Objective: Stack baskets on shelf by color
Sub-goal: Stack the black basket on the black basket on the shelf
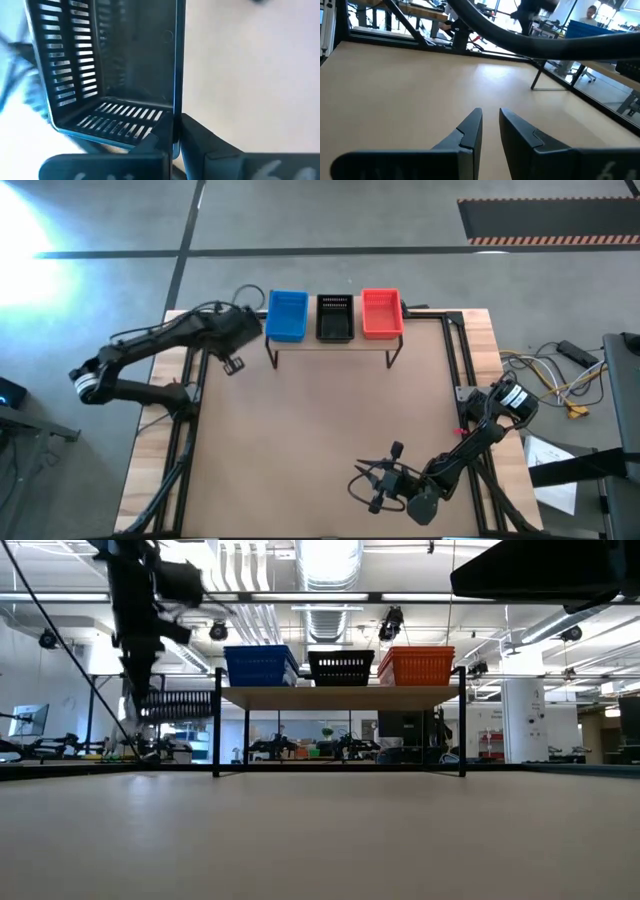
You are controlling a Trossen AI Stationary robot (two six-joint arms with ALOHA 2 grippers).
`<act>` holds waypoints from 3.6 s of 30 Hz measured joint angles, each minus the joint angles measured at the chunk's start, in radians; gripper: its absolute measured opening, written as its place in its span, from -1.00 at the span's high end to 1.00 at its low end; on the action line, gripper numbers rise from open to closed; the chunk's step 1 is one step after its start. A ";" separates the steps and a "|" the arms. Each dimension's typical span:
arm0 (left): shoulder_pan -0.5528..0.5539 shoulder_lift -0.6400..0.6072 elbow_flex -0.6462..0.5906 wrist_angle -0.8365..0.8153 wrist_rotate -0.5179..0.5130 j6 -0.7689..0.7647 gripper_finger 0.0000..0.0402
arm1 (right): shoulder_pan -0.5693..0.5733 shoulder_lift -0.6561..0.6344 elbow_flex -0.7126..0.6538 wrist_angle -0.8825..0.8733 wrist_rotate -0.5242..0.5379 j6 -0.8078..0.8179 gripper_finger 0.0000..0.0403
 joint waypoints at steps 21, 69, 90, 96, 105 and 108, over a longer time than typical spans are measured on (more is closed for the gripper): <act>-0.544 -0.300 0.214 0.064 0.013 0.060 1.00 | 0.157 -0.058 0.000 0.002 0.242 -0.107 0.71; -1.123 0.551 0.230 0.486 -0.112 0.271 1.00 | -0.290 0.113 0.523 -1.021 -0.798 -0.369 0.28; -1.122 0.411 0.230 0.487 -0.158 0.217 0.66 | -0.272 0.118 0.482 -1.055 -0.802 -0.100 0.95; -1.123 0.273 0.220 0.488 -0.165 0.128 0.66 | -0.260 0.118 0.423 -0.995 -0.797 -0.011 0.95; -1.125 0.078 0.012 0.623 -0.257 -0.055 0.66 | -0.204 0.101 0.443 -0.998 -0.653 -0.040 0.95; -1.124 0.028 -0.158 0.847 -0.269 -0.071 0.66 | -0.209 0.062 0.475 -1.025 -0.636 -0.084 0.95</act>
